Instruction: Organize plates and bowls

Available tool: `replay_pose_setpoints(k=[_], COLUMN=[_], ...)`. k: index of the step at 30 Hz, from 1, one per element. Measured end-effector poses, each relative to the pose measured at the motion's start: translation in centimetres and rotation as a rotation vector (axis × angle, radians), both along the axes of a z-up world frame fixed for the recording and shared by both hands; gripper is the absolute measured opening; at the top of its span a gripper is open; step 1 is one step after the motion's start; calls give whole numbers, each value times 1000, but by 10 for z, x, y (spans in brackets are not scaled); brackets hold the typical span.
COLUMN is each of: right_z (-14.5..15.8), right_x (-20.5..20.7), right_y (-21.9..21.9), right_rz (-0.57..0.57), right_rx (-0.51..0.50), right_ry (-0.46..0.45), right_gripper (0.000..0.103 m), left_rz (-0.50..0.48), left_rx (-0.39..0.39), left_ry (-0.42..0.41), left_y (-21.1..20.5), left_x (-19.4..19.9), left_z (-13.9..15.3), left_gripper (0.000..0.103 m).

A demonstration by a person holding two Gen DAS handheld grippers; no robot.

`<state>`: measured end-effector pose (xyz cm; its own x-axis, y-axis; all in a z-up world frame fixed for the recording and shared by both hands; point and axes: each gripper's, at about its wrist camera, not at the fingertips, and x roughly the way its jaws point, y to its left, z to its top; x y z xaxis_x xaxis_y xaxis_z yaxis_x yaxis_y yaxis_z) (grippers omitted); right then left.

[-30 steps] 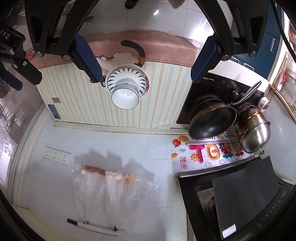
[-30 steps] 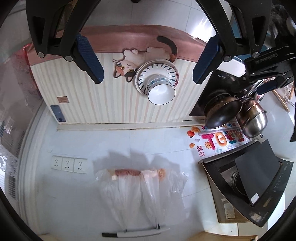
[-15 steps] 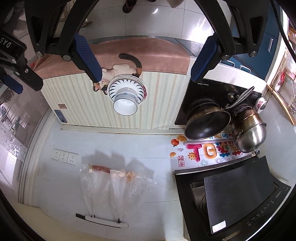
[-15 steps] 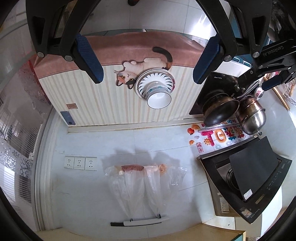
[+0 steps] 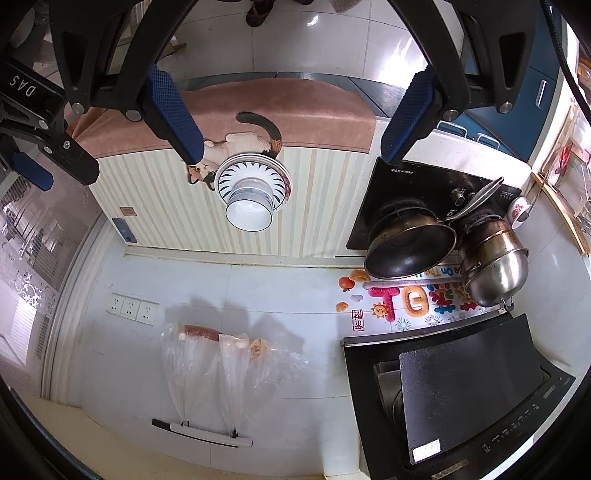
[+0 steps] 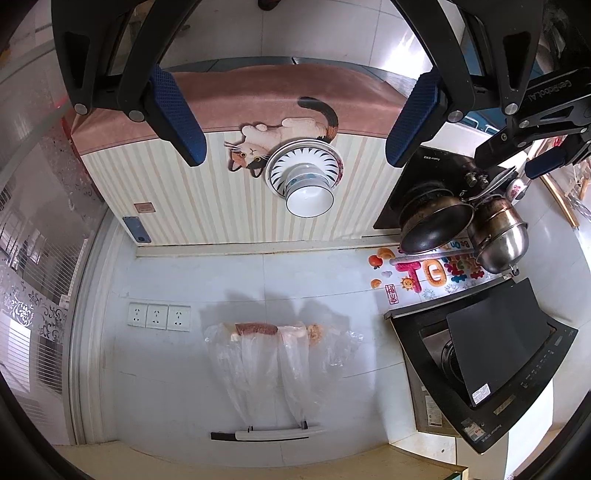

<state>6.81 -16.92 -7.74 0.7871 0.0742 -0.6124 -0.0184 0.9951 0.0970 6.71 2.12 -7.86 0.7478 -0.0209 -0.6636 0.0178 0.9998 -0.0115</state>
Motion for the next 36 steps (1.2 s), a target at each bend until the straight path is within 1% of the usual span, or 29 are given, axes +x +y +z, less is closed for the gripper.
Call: replay_pose_setpoints(k=[3, 11, 22, 36], right_z=[0, 2, 2, 4], right_x=[0, -2, 1, -4], right_y=[1, 1, -9, -5], right_rz=[5, 12, 7, 6], right_rx=[2, 0, 8, -6], right_ry=[2, 0, 0, -5], right_gripper=[100, 100, 100, 100], left_rz=[7, 13, 18, 26], left_rx=[15, 18, 0, 3], left_ry=[-3, -9, -13, -20], left_y=[-2, -3, -2, 0], left_x=[-2, -5, -8, -13], left_z=[0, 2, 3, 5], left_gripper=[98, 98, 98, 98])
